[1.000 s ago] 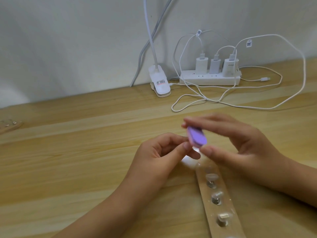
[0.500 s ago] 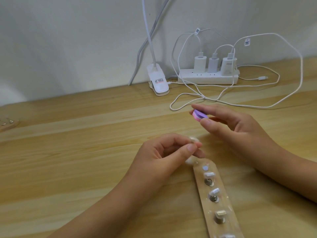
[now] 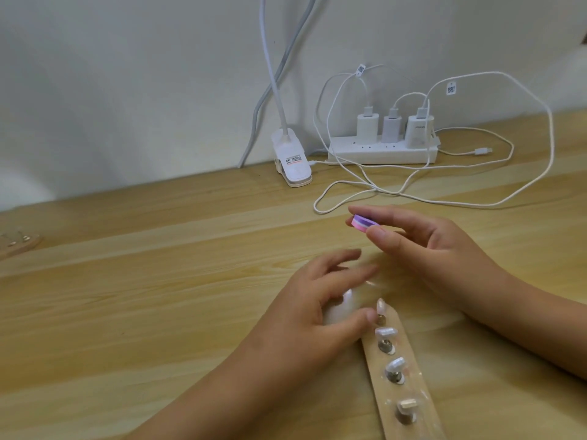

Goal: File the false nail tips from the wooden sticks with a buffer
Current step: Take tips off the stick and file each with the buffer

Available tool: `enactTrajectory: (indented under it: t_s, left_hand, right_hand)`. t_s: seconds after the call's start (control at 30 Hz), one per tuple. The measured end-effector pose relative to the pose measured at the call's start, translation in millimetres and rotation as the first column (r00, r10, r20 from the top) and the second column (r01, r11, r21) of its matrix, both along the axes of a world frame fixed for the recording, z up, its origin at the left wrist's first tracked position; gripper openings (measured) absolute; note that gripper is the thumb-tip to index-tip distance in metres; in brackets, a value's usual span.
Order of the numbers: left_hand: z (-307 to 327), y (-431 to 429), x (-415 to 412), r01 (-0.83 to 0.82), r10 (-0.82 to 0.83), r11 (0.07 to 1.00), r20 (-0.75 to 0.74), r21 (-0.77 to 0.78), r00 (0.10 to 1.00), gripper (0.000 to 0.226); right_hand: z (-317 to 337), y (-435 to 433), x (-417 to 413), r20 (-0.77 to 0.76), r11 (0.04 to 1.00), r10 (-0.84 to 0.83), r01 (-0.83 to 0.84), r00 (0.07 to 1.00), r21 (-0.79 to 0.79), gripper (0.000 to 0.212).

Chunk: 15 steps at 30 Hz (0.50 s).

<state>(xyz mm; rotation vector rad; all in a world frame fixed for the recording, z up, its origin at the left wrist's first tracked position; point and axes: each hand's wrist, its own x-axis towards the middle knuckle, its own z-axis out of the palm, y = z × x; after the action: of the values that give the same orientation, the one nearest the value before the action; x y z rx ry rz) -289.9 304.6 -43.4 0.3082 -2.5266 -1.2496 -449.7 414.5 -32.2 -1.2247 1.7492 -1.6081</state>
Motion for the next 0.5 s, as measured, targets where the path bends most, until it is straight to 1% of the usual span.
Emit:
enactTrajectory:
  t_s: [0.07, 0.13, 0.17, 0.23, 0.33, 0.4, 0.47, 0.5]
  left_hand:
    - [2, -1, 7, -0.054, 0.057, 0.998, -0.055, 0.043, 0.997, 0.032]
    - [3, 1, 13, -0.102, 0.100, 0.995, -0.040, -0.025, 0.994, 0.020]
    - [3, 3, 15, -0.097, 0.096, 0.993, -0.015, -0.067, 0.995, 0.018]
    - [2, 9, 18, -0.064, 0.067, 0.994, 0.031, -0.089, 0.997, 0.019]
    - [2, 15, 16, -0.041, 0.045, 0.995, 0.050, -0.090, 0.998, 0.026]
    - [2, 17, 12, -0.051, 0.054, 0.996, 0.048, -0.073, 0.997, 0.022]
    - [3, 17, 10, -0.075, 0.075, 0.997, 0.046, -0.008, 0.996, 0.013]
    - [4, 16, 10, -0.080, 0.079, 0.996, 0.040, 0.040, 0.996, 0.012]
  right_hand:
    - [0, 0, -2, -0.004, 1.000, -0.010, 0.010, 1.000, -0.007, 0.040]
    - [-1, 0, -3, -0.001, 1.000, -0.015, 0.015, 1.000, -0.011, 0.041]
    - [-1, 0, -4, 0.001, 1.000, -0.013, 0.013, 1.000, -0.013, 0.042]
    - [-2, -1, -5, 0.011, 1.000, -0.006, 0.006, 1.000, -0.021, 0.043]
    - [-3, -1, -5, 0.022, 0.999, 0.004, -0.003, 1.000, -0.032, 0.043]
    - [-3, -2, -5, 0.019, 0.999, 0.009, -0.008, 1.000, -0.038, 0.042]
    - [-3, -2, -5, 0.017, 0.999, 0.013, -0.013, 1.000, -0.038, 0.041]
    - [-3, -2, -5, 0.019, 0.999, 0.014, -0.013, 1.000, -0.037, 0.042]
